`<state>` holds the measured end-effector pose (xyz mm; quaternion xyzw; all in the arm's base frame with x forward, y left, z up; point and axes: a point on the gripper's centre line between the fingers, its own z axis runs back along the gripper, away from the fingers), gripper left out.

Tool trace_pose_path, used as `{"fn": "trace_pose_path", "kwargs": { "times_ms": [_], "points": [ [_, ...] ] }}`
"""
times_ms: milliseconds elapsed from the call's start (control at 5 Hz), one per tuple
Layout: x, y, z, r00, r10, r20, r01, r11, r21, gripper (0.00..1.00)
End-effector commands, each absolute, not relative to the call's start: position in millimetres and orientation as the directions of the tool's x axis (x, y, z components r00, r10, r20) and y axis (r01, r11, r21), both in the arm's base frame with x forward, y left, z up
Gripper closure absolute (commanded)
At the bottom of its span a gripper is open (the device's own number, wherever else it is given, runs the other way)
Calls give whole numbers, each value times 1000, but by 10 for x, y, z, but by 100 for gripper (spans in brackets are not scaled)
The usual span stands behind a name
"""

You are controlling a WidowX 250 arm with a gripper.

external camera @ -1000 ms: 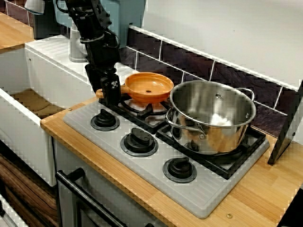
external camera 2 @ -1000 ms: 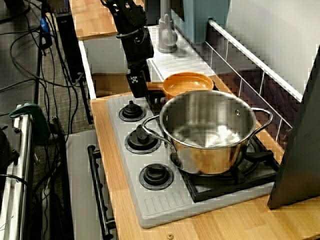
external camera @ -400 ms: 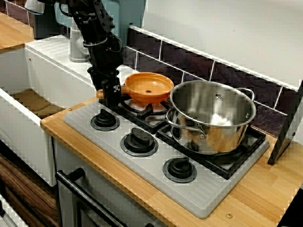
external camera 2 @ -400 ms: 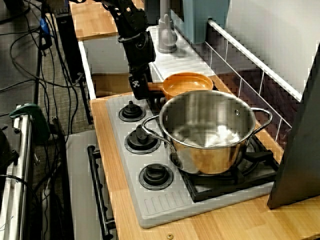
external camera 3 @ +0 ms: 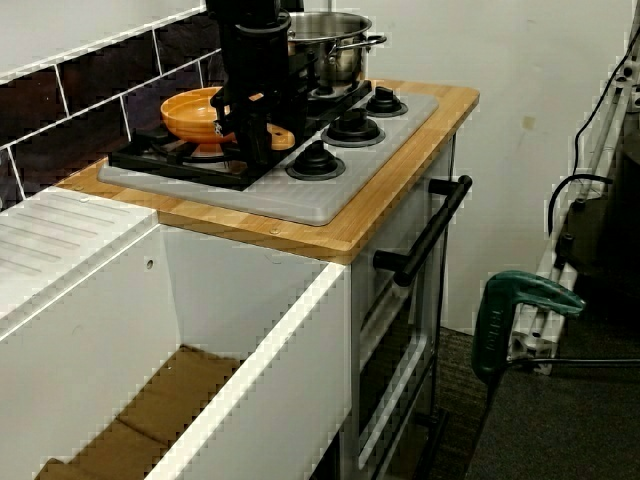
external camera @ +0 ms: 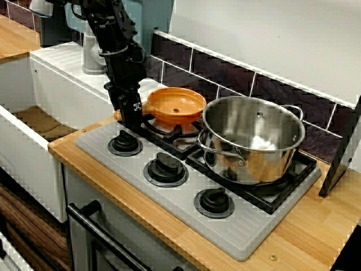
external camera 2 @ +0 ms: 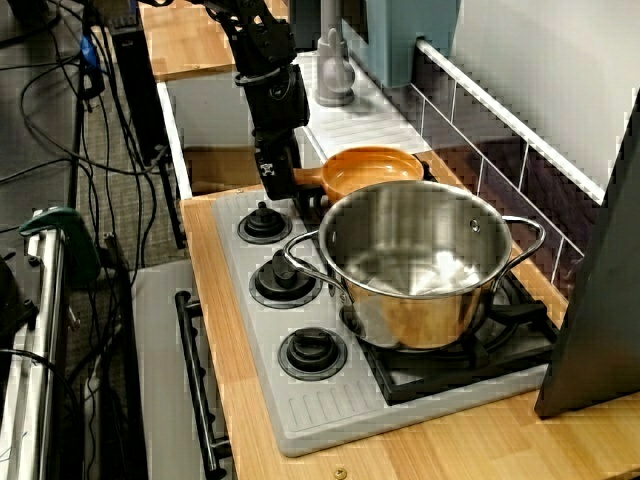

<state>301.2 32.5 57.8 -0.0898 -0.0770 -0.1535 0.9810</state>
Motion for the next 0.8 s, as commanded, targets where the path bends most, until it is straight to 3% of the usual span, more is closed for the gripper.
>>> {"fn": "trace_pose_path", "kwargs": {
  "times_ms": [0,200,600],
  "points": [
    [2958,248,1229,907,-327,264,380,906,-184,100],
    [2933,158,1445,900,-341,271,399,895,-200,100],
    [2980,-77,1654,868,-363,338,401,915,-48,100]
  ]
}}
